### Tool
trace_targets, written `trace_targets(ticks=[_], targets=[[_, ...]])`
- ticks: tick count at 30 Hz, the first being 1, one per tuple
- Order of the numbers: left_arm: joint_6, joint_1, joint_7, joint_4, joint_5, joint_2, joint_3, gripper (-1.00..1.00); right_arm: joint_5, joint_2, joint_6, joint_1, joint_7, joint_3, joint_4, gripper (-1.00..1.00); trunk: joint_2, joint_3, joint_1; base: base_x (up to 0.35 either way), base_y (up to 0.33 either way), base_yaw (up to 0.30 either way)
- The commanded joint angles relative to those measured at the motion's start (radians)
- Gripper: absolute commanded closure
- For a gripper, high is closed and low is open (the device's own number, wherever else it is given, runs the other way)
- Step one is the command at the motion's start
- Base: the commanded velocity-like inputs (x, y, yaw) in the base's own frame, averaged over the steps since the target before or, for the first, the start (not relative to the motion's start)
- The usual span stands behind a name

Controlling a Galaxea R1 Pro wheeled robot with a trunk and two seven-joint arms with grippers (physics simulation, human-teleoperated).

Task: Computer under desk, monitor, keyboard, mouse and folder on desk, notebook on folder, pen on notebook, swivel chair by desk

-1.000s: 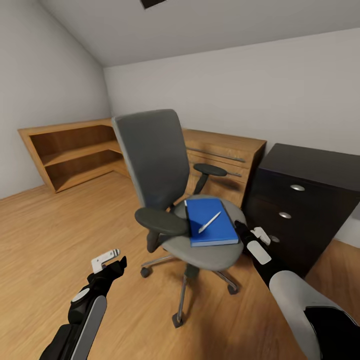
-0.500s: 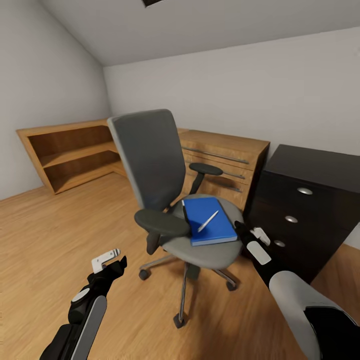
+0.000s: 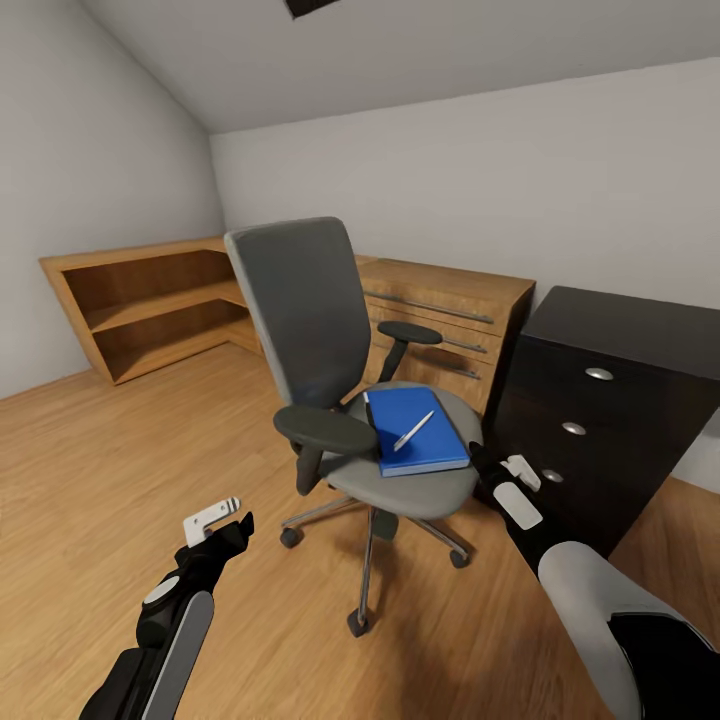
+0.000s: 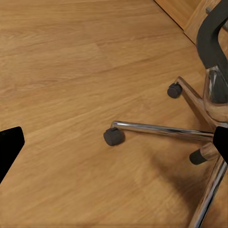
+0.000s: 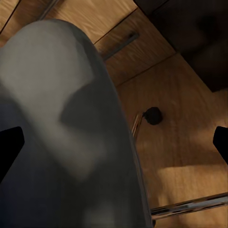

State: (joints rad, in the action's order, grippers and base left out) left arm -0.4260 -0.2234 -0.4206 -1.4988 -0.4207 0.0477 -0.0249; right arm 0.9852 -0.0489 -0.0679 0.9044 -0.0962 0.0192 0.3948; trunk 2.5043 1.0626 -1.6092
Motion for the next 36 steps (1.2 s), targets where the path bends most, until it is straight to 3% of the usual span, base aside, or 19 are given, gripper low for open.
trace_targets(ticks=[1,10,24,36], targets=[[-0.002,-0.001,-0.009,-0.001,-0.01,0.0,-0.001,-1.0,0.007,0.0,-0.003,0.0,-0.004,0.002,0.001,-1.0,0.0,0.001,0.0,-0.005,0.0,0.0],[-0.002,-0.001,-0.009,-0.001,-0.01,0.0,-0.001,-1.0,0.007,0.0,-0.004,0.001,-0.004,0.002,0.001,-1.0,0.0,0.001,0.0,-0.002,0.0,0.034],[-0.001,-0.001,-0.009,-0.001,-0.009,0.0,-0.001,-1.0,0.007,0.0,-0.004,0.0,-0.004,0.002,0.001,-1.0,0.0,0.001,0.0,0.012,0.0,0.249],[0.0,-0.001,-0.007,-0.001,-0.01,0.0,-0.003,-1.0,0.007,0.0,-0.004,0.0,-0.005,0.002,0.001,-1.0,0.0,0.001,0.0,0.282,0.0,0.103]])
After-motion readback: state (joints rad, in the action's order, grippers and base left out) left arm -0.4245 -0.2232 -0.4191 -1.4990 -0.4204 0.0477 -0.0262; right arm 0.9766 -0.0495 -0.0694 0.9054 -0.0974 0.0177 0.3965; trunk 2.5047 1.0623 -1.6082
